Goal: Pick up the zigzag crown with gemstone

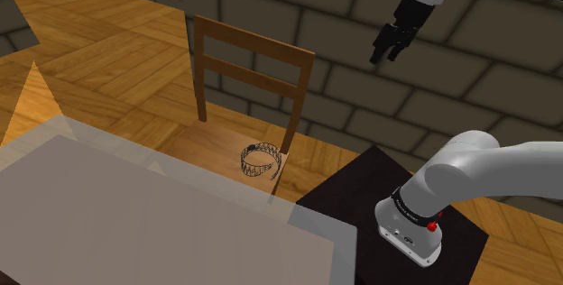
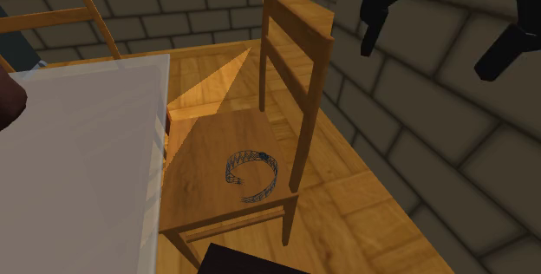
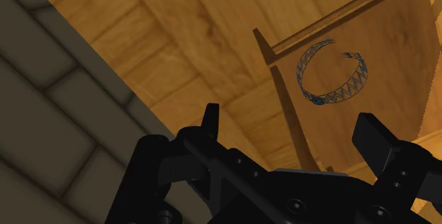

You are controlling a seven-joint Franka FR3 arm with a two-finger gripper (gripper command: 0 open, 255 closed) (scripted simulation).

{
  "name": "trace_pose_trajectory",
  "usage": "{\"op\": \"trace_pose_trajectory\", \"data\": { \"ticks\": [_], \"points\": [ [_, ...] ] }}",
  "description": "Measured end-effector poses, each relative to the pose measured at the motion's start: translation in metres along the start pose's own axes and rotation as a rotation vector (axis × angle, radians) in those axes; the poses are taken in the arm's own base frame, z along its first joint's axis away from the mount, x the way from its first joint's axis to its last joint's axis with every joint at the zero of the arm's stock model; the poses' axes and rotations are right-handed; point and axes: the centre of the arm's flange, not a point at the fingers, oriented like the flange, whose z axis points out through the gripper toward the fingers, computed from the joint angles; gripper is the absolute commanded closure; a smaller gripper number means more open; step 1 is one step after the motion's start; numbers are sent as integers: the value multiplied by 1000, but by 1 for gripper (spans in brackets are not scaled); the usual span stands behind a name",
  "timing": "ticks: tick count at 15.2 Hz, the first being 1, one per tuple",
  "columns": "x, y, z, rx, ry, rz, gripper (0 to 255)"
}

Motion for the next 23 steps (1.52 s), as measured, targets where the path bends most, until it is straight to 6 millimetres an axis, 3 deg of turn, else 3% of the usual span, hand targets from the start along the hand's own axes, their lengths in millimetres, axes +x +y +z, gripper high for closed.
{"op": "trace_pose_trajectory", "data": {
  "ticks": [5,23],
  "points": [
    [13,-23,29,-2,-3,-7,0],
    [73,-149,224,-15,-13,-43,0]
  ]
}}
